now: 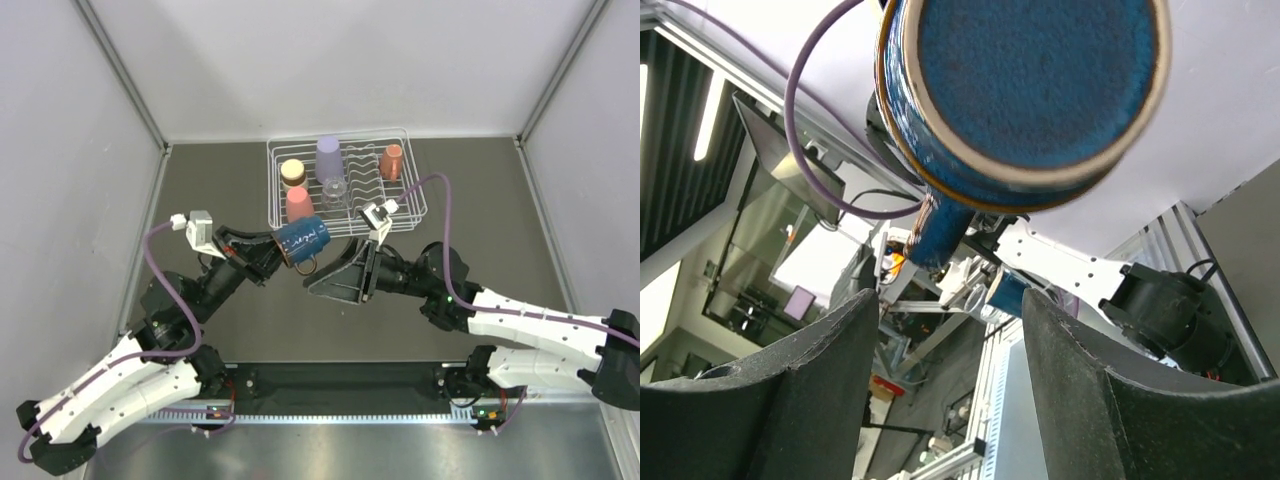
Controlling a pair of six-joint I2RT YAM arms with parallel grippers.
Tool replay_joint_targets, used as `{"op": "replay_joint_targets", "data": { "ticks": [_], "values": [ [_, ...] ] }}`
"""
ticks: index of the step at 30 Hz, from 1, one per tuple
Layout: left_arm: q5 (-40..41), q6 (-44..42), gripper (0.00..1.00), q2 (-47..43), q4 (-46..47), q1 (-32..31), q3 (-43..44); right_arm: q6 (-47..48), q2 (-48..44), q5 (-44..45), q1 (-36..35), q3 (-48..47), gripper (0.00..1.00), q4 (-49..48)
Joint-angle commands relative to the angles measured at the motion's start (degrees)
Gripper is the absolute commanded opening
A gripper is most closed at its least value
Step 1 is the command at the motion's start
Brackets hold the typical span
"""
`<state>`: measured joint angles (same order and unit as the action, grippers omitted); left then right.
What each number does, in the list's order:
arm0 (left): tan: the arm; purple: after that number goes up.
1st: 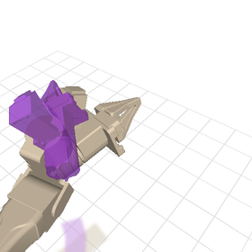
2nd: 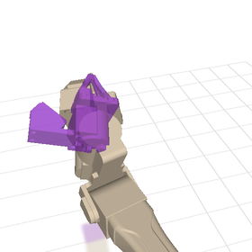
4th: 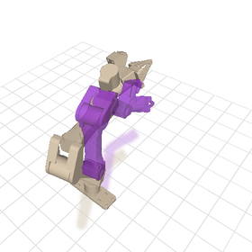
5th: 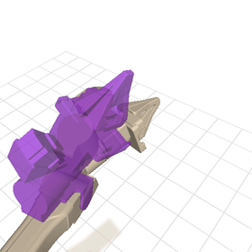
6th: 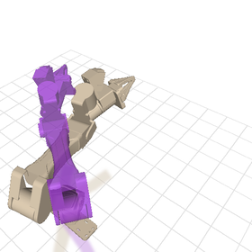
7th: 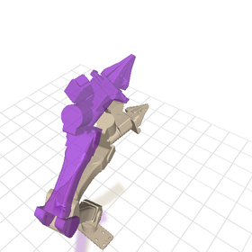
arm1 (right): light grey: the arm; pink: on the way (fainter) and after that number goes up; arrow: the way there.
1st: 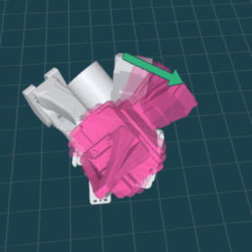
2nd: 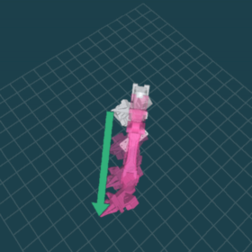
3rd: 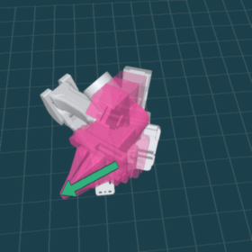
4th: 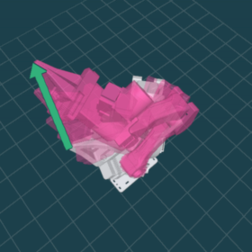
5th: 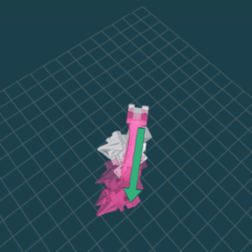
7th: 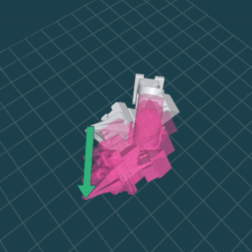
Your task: Load the cups into the dish rack
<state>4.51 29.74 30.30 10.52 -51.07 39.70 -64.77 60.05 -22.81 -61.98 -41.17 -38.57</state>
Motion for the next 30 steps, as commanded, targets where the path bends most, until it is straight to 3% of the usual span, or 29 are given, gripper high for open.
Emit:
{"op": "replay_joint_targets", "data": {
  "ticks": [1,9,17,30],
  "values": [
    [-1.87,0.33,0.00,0.37,8.29,0.09,0.81,-0.53,0.50,0.04,-1.04,-3.48,0.59,-4.94],
    [-2.05,0.94,0.00,0.46,8.72,0.00,-0.41,-2.02,0.24,2.68,-1.04,-2.60,0.55,-6.69],
    [-3.98,0.94,0.00,0.19,8.99,0.09,-0.68,-5.18,1.73,3.65,-0.96,-1.81,0.42,-11.08],
    [-6.71,0.85,0.00,-0.42,8.81,0.09,-1.56,-8.26,4.02,5.67,-1.13,-2.43,0.34,-10.48]
  ]
}}
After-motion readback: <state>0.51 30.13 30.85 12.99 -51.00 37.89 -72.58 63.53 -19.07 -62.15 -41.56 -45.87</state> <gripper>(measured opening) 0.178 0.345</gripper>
